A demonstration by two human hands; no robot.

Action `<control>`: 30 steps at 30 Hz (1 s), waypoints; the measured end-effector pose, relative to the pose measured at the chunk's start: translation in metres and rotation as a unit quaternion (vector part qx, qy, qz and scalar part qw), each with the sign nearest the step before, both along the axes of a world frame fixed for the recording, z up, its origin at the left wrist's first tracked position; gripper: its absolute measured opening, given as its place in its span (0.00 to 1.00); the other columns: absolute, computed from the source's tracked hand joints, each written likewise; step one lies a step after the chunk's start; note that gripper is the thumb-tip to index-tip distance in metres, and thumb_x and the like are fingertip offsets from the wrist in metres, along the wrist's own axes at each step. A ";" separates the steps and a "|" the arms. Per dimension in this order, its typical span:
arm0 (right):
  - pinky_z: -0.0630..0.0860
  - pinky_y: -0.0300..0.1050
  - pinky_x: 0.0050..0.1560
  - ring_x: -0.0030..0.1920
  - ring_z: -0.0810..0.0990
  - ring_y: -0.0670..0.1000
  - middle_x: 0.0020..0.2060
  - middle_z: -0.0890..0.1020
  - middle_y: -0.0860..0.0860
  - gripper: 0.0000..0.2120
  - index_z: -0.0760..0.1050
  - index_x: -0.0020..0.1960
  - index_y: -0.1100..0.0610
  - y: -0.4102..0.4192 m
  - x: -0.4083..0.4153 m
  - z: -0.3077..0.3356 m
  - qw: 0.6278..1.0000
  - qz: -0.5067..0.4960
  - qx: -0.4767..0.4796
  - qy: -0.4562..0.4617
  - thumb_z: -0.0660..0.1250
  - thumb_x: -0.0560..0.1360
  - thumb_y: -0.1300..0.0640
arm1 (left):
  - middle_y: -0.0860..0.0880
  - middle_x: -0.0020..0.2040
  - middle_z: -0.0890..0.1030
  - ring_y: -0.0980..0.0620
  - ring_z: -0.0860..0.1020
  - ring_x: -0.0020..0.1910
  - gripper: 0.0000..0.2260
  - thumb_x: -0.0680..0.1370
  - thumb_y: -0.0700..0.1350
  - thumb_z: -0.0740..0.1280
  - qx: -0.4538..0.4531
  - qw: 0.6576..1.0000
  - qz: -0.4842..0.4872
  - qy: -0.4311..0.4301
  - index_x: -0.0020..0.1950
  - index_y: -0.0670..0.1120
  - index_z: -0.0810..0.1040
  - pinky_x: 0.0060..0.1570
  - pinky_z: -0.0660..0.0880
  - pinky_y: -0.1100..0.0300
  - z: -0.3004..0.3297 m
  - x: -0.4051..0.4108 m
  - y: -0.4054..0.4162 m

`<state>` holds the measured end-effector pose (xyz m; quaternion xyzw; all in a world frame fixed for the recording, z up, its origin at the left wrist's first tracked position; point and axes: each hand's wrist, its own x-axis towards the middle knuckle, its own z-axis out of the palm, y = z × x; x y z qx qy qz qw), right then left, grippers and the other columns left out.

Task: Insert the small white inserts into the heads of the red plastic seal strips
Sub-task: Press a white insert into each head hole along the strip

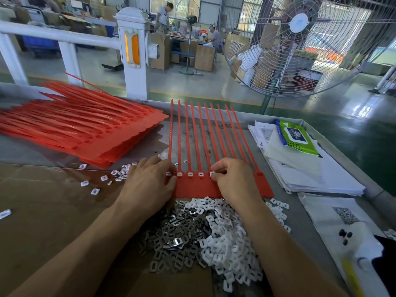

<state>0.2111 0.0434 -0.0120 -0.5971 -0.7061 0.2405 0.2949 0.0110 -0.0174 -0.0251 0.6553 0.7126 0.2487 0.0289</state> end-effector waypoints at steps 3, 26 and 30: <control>0.68 0.27 0.39 0.43 0.77 0.38 0.53 0.85 0.47 0.07 0.84 0.57 0.53 -0.001 0.000 0.000 1.000 0.002 0.000 0.000 0.72 0.79 0.59 | 0.55 0.60 0.77 0.50 0.72 0.63 0.11 0.80 0.56 0.64 0.003 1.000 0.000 0.000 0.61 0.58 0.78 0.66 0.65 0.49 0.000 0.000 0.000; 0.77 0.42 0.54 0.44 0.80 0.43 0.63 0.83 0.48 0.19 0.76 0.73 0.48 -0.023 0.005 0.017 0.977 0.095 0.016 -0.188 0.60 0.83 0.56 | 0.55 0.59 0.77 0.50 0.72 0.63 0.11 0.80 0.55 0.64 0.005 1.000 -0.002 -0.002 0.61 0.58 0.78 0.65 0.65 0.50 0.001 -0.001 -0.002; 0.74 0.37 0.61 0.61 0.80 0.44 0.68 0.80 0.46 0.19 0.76 0.73 0.49 -0.024 0.016 0.017 0.990 0.078 0.030 -0.113 0.62 0.83 0.57 | 0.55 0.59 0.77 0.49 0.72 0.62 0.11 0.79 0.55 0.65 0.005 1.000 -0.003 0.001 0.60 0.58 0.78 0.64 0.66 0.50 0.001 -0.001 -0.001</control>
